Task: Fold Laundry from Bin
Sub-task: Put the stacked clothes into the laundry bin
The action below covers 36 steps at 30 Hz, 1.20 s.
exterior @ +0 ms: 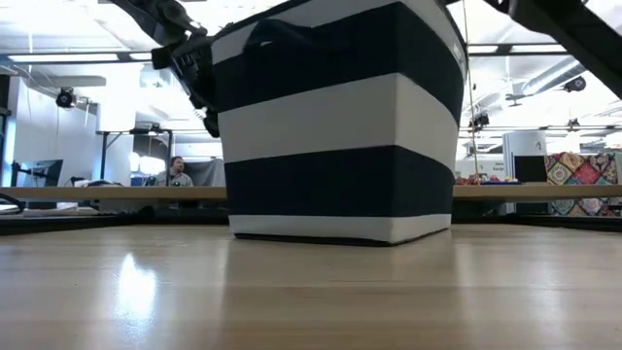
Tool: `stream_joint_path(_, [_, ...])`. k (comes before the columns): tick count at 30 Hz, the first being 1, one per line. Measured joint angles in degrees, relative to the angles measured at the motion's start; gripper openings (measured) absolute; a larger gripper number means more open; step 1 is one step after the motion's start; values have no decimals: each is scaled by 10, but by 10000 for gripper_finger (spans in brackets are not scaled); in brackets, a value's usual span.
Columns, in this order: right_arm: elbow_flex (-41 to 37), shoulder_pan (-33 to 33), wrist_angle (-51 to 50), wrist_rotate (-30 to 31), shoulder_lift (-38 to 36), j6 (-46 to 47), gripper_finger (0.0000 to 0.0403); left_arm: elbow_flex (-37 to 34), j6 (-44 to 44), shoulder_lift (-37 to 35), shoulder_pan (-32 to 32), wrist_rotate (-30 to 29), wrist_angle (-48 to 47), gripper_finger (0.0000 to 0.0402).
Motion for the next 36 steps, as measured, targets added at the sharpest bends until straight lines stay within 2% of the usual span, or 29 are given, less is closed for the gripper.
stream_joint_path(3, [-31, -15, 57, 3, 15, 13, 219, -21, -19, 0, -63, -2, 43, 150])
stream_joint_path(5, [-52, -23, 93, 5, 20, 4, 219, -26, -31, 2, -71, 6, 70, 150])
stream_joint_path(7, [-69, -25, 129, 11, 20, -21, 219, -27, -32, 1, -62, -3, 64, 150])
stream_joint_path(11, [-63, -13, 120, 3, -18, -64, 219, -17, -25, -24, -37, -79, 29, 150])
stream_joint_path(13, [-49, -2, 109, -22, -51, -90, 219, -14, -11, -37, -18, -97, 23, 150])
stream_joint_path(16, [-47, 14, 113, -98, -98, -149, 219, -14, -6, -50, 16, -107, 36, 150])
stream_joint_path(19, [-67, 40, 144, -147, -116, -240, 219, -13, -6, -53, 43, -106, 54, 150])
stream_joint_path(24, [-139, 85, 278, -164, -106, -379, 219, -14, -16, -47, 71, -107, 79, 150])
stream_joint_path(27, [-190, 84, 376, -128, -87, -391, 219, -14, -25, -43, 74, -106, 78, 150])
stream_joint_path(30, [-249, 81, 454, -117, -69, -411, 219, -14, -32, -43, 74, -104, 77, 150])
stream_joint_path(36, [-315, 78, 484, -190, -47, -428, 219, -14, -33, -44, 76, -105, 74, 150])
